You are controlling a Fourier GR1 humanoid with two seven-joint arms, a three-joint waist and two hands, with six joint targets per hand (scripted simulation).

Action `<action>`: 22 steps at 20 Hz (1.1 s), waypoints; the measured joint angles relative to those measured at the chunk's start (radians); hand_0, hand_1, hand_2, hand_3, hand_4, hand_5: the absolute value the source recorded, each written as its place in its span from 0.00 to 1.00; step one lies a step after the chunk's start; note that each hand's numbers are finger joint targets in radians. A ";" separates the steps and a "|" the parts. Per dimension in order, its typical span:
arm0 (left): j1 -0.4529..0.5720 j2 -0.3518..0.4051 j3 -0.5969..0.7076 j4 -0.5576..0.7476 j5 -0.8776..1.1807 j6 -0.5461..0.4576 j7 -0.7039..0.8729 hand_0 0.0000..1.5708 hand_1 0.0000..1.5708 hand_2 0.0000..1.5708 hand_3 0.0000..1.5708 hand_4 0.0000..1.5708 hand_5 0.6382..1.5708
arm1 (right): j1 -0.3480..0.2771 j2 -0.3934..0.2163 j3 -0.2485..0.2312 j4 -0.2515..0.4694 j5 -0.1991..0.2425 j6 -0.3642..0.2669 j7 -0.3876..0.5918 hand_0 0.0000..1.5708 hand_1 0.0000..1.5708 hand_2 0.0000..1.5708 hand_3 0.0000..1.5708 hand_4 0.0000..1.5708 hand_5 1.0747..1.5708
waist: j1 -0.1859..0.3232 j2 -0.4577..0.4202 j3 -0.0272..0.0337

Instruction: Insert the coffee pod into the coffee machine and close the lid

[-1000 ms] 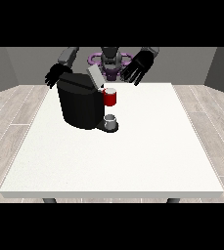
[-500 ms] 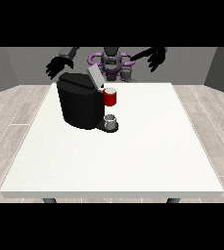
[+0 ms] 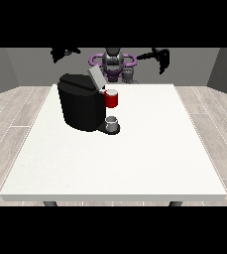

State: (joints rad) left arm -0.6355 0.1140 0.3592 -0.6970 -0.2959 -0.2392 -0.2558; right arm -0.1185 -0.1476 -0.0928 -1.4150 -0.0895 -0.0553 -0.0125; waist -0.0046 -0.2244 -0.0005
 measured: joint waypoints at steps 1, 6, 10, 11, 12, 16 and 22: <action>0.018 -0.005 0.002 -0.005 0.010 -0.010 0.001 0.00 0.00 0.00 0.00 0.00 1.00 | -0.004 -0.002 0.009 -0.012 0.005 0.003 0.008 0.00 0.00 0.00 0.00 0.03 1.00 | 0.011 -0.011 0.0000; 0.086 -0.045 -0.002 -0.054 0.063 -0.048 0.001 0.00 0.00 0.00 0.00 0.09 1.00 | -0.055 -0.023 0.013 -0.038 -0.003 0.029 0.048 0.00 0.00 0.00 0.00 0.00 1.00 | 0.075 -0.021 0.0003; 0.124 -0.061 -0.008 -0.117 0.103 -0.059 0.026 0.00 0.00 0.00 0.00 0.00 1.00 | -0.077 -0.033 0.041 -0.055 0.009 0.061 0.065 0.00 0.00 0.00 0.00 0.09 1.00 | 0.094 -0.005 0.0003; 0.140 -0.069 -0.017 -0.138 0.107 -0.062 0.025 0.00 0.00 0.00 0.00 0.06 1.00 | -0.088 -0.035 0.041 -0.053 0.013 0.061 0.066 0.00 0.00 0.00 0.00 0.15 1.00 | 0.106 -0.001 0.0006; 0.147 -0.075 -0.021 -0.159 0.117 -0.064 0.040 0.00 0.00 0.00 0.00 0.13 1.00 | -0.096 -0.031 0.050 -0.053 0.024 0.057 0.072 0.00 0.00 0.00 0.00 0.15 1.00 | 0.114 -0.001 0.0005; 0.191 -0.092 -0.050 -0.246 0.143 -0.067 0.057 0.00 0.00 0.00 0.00 0.00 1.00 | -0.141 -0.027 0.063 -0.048 0.044 0.063 0.071 0.00 0.00 0.00 0.00 0.00 1.00 | 0.132 0.033 0.0005; 0.255 -0.105 -0.110 -0.391 0.216 -0.049 0.131 0.00 0.00 0.00 0.00 0.00 1.00 | -0.178 -0.016 0.055 0.021 0.048 0.082 0.035 0.00 0.00 0.00 0.00 0.00 1.00 | 0.155 0.077 0.0006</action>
State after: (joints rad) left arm -0.3807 0.0090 0.2495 -1.0881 -0.0794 -0.2883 -0.1251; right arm -0.2966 -0.1633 -0.0383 -1.3937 -0.0418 0.0269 0.0227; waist 0.1509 -0.1476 0.0001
